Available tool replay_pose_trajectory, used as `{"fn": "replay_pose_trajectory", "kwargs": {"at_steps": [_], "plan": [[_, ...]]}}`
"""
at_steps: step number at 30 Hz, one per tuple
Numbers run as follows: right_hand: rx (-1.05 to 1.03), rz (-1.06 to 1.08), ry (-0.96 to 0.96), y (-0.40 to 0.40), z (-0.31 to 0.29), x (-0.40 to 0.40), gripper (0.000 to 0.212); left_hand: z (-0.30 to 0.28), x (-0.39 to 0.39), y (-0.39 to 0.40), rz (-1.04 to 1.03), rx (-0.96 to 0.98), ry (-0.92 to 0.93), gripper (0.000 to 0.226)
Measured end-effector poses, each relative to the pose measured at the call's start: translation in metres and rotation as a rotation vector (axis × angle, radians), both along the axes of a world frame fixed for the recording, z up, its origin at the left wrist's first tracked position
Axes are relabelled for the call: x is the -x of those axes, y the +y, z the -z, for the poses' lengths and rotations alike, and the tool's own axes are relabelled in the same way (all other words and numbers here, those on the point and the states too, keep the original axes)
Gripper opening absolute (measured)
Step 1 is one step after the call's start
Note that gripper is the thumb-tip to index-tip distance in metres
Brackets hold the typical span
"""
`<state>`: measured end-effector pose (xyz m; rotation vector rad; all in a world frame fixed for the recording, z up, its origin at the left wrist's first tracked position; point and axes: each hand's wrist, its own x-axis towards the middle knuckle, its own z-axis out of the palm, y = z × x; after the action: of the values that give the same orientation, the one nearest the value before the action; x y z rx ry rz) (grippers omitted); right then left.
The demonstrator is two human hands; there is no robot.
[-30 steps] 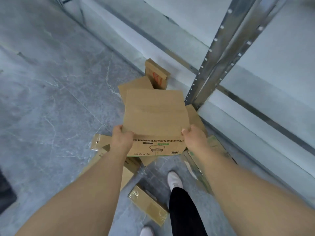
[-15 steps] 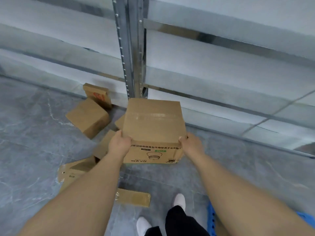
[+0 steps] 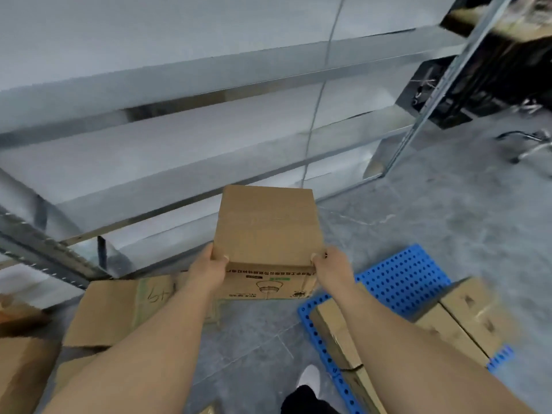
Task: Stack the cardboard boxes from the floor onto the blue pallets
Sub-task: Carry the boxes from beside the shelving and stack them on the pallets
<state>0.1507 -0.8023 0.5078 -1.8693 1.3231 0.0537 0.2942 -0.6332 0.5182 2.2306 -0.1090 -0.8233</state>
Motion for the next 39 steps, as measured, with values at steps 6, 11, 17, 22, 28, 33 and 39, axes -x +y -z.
{"fn": "replay_pose_trajectory", "kwargs": {"at_steps": [6,11,17,22,28,33,39], "plan": [[0.005,0.215,-0.026,-0.094,0.0,0.071,0.017,-0.007,0.034,-0.132,0.204,0.038,-0.03,0.034],[0.003,0.388,-0.058,-0.153,0.006,0.115,0.017,-0.006,0.06,-0.221,0.363,0.058,-0.032,0.034],[-0.016,0.594,-0.048,-0.2,0.017,0.149,0.014,0.01,0.077,-0.303,0.55,-0.016,0.017,0.049],[-0.063,0.803,-0.084,-0.231,0.032,0.156,0.011,0.037,0.074,-0.368,0.716,-0.053,0.069,0.058],[-0.074,0.997,-0.038,-0.268,0.055,0.17,0.006,0.077,0.081,-0.444,0.898,-0.059,0.088,0.055],[-0.061,1.088,-0.018,-0.292,0.102,0.197,0.008,0.14,0.104,-0.494,0.974,-0.1,0.126,0.053],[-0.081,1.139,0.057,-0.312,0.197,0.238,0.013,0.242,0.143,-0.527,1.021,-0.105,0.158,0.049]]}}
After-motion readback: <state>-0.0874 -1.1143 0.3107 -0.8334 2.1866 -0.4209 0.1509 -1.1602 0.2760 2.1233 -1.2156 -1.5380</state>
